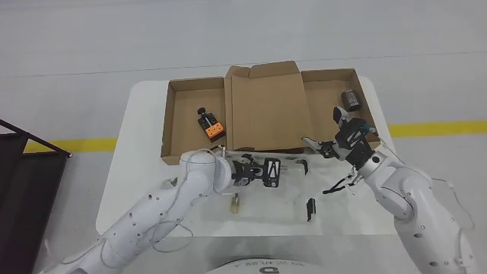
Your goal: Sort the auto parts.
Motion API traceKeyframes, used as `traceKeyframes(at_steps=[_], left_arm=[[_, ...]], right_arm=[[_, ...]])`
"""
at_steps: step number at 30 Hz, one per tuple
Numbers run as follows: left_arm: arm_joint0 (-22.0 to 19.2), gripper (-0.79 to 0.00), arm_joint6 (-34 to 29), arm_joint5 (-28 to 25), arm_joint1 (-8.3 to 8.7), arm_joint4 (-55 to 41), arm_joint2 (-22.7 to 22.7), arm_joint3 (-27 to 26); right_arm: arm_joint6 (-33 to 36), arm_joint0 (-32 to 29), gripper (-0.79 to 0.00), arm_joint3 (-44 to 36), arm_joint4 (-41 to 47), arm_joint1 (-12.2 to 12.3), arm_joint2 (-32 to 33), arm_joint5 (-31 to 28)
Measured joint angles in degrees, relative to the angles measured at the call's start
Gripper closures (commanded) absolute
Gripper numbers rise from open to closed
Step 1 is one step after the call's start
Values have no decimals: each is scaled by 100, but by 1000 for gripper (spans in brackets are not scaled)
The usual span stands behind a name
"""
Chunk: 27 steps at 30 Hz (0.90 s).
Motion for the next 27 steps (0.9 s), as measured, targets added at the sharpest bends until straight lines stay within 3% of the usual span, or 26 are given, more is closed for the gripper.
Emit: traceKeyframes(at_steps=[7, 14, 21, 27], left_arm=[[636, 0, 129, 95, 229, 191, -762, -786], [1154, 0, 445, 244, 412, 265, -1696, -1073], [1420, 0, 930, 584, 542, -27, -2945, -482], [1375, 0, 1306, 469, 575, -314, -3271, 135]], right_arm=[[0, 0, -785, 0, 0, 0, 0, 0], [0, 0, -785, 0, 0, 0, 0, 0], [0, 0, -785, 0, 0, 0, 0, 0], [0, 0, -785, 0, 0, 0, 0, 0]])
